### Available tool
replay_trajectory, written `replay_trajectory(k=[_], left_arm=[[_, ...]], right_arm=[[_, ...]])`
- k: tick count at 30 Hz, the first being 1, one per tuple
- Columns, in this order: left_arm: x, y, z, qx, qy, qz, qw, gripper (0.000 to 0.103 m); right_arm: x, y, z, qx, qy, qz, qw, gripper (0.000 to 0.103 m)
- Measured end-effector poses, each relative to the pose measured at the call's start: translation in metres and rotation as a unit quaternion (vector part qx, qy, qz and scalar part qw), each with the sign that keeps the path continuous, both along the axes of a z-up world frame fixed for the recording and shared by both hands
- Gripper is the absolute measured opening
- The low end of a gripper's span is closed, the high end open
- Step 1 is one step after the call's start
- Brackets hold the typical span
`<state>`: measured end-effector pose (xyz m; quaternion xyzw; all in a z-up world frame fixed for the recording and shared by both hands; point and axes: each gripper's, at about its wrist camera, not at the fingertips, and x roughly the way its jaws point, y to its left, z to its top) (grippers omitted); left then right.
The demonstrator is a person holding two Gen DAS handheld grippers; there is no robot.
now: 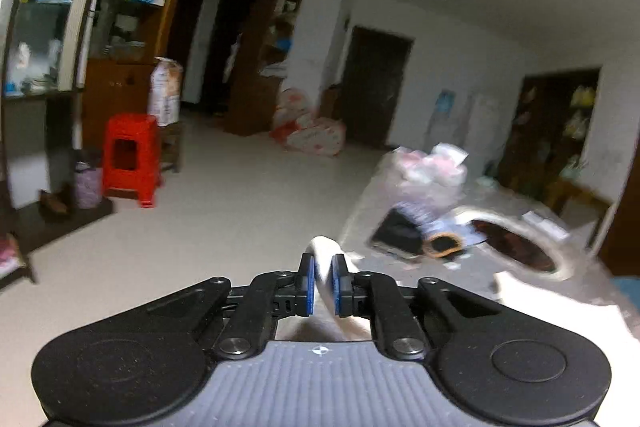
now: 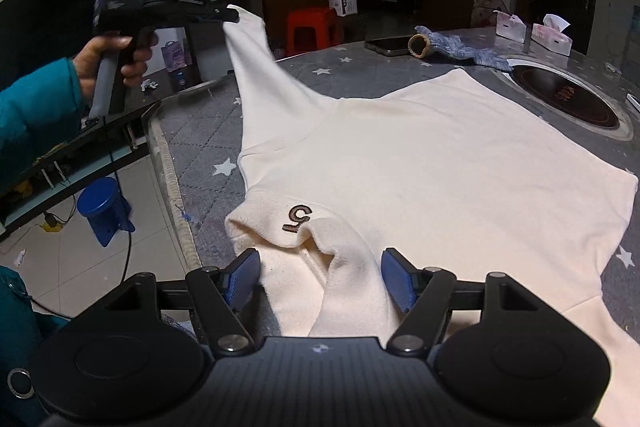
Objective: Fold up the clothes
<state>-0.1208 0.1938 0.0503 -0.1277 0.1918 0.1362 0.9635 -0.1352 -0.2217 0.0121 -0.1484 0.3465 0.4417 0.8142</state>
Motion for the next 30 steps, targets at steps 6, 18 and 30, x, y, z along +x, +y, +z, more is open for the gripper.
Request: replay_trajectory(k=[6, 18, 30], left_arm=[[0.007, 0.003, -0.016, 0.014, 0.059, 0.038, 0.9974, 0.033], [0.014, -0.097, -0.021, 0.022, 0.07, -0.191, 0.9787, 0.031], [0.01, -0.089, -0.041, 0.082, 0.128, -0.115, 0.9817, 0.023]], right_arm=[[-0.003, 0.002, 0.002, 0.002, -0.002, 0.0, 1.0, 0.071], [0.005, 0.009, 0.007, 0.024, 0.005, -0.003, 1.0, 0.071], [-0.005, -0.005, 0.01, 0.047, 0.005, -0.007, 0.999, 0.071]])
